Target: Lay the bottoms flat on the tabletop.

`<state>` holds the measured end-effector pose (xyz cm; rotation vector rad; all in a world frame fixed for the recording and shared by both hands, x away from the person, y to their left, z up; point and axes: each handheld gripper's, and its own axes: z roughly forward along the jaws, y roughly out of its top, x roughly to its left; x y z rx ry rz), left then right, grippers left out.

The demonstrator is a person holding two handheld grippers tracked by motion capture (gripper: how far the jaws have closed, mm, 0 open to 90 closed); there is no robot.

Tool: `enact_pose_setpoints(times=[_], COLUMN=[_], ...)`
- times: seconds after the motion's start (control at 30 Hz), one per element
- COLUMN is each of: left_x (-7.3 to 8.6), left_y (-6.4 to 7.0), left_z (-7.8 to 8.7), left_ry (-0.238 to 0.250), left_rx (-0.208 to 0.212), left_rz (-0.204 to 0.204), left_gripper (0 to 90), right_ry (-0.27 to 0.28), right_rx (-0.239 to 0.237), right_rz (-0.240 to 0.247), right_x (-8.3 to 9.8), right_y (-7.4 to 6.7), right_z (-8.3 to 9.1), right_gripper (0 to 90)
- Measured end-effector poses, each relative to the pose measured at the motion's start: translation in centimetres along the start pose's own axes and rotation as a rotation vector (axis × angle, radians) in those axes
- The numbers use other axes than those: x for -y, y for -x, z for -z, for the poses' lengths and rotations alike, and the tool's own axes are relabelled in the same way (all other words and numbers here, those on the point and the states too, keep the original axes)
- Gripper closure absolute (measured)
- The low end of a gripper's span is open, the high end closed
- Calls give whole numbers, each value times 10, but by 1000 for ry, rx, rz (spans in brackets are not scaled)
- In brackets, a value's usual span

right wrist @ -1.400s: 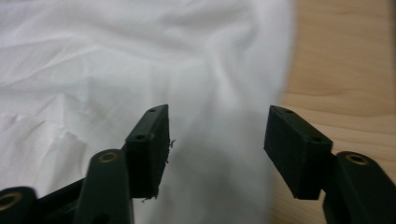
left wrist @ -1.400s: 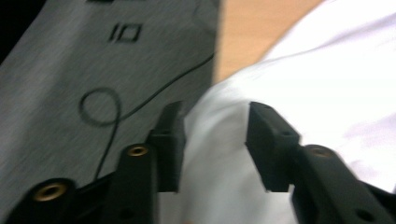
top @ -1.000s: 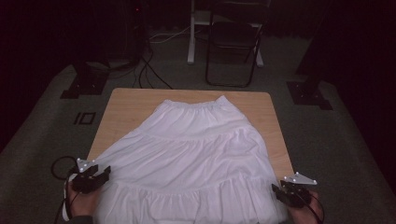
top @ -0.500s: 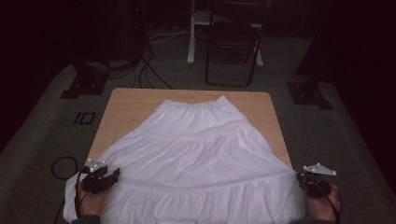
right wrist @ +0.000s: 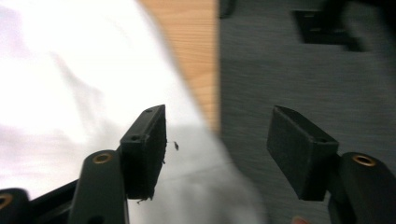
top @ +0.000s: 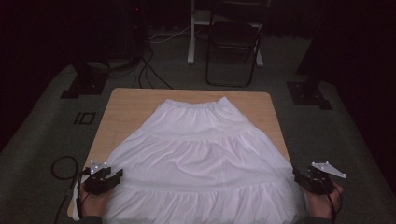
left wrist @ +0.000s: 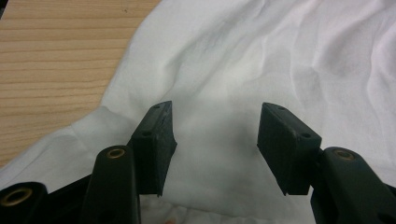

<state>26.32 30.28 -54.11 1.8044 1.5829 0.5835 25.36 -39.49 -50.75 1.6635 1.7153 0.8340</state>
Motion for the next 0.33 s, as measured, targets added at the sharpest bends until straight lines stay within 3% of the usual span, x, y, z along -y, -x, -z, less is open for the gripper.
enact_pose_setpoints(times=[0.07,0.2,0.33], left_x=[0,1,1], left_y=[0,0,0], left_z=[0,0,-1], left_ry=[3,8,12], left_rx=[0,3,2], left_rz=[-1,0,-9], left_gripper=[460,457,449], right_ry=[17,38,21], right_rx=[-53,-90,-117], right_rz=[-26,-7,8], right_x=[5,12,16], right_y=[-6,-18,-23], right_z=[-1,-2,-6], right_gripper=[360,354,351])
